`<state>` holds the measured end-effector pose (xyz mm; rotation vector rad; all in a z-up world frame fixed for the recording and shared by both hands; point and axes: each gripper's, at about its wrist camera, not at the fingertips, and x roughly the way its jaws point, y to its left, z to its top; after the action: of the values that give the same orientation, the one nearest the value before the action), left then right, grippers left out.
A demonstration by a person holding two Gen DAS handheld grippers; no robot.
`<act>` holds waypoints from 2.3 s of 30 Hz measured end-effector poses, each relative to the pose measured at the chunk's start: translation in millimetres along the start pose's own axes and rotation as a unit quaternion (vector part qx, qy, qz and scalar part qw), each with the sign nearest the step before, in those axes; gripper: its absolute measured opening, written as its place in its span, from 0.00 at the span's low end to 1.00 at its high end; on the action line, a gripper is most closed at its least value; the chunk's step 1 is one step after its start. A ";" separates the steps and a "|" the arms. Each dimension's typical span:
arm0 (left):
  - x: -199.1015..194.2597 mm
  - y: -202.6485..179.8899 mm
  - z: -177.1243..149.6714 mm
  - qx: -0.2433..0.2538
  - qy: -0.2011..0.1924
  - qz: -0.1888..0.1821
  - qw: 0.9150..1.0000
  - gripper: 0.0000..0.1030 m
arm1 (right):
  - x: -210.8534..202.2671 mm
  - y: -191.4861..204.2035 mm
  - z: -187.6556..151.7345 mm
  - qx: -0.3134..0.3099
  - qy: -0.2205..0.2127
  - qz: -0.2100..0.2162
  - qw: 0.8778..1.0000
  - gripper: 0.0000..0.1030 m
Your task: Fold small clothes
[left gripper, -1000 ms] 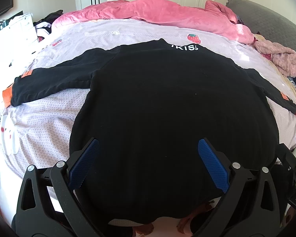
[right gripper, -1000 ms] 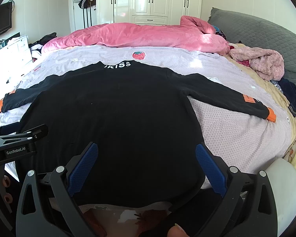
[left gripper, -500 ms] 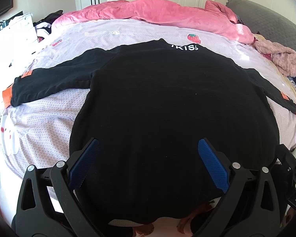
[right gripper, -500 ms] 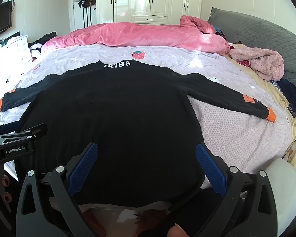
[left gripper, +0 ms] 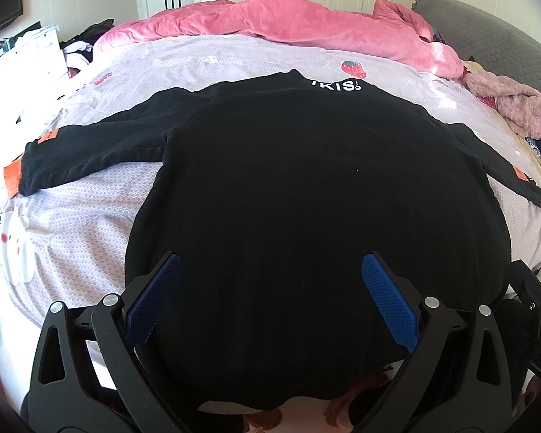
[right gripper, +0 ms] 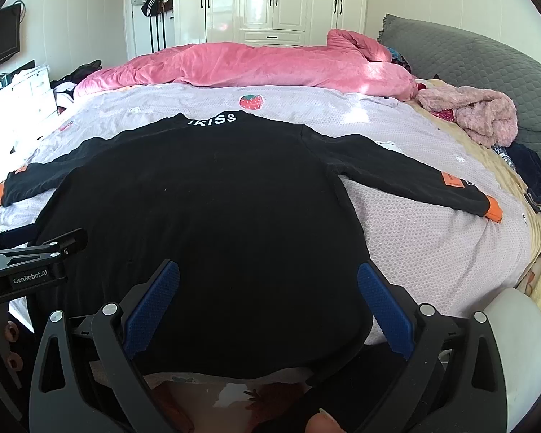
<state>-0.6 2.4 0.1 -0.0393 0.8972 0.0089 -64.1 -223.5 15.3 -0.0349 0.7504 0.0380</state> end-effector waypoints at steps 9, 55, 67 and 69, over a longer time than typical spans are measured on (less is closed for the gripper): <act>1.0 -4.6 0.5 0.005 0.000 0.007 1.000 0.91 | -3.9 -2.5 0.1 0.002 -0.005 -0.001 1.000 0.96; 21.6 -68.5 124.9 0.026 -0.033 -0.037 0.998 0.91 | 38.1 -118.6 57.6 0.134 0.000 -0.036 0.990 0.96; 57.1 -108.8 146.6 0.056 -0.007 -0.062 0.996 0.91 | 59.5 -169.3 61.8 0.200 0.017 -0.078 0.976 0.96; 64.9 -111.7 148.9 0.056 0.004 -0.066 0.996 0.91 | 63.4 -180.1 62.3 0.211 0.019 -0.091 0.973 0.96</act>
<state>158.9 -104.1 45.6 0.0069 0.9000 -0.1643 33.1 -399.1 20.8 0.3017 0.7787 -0.2986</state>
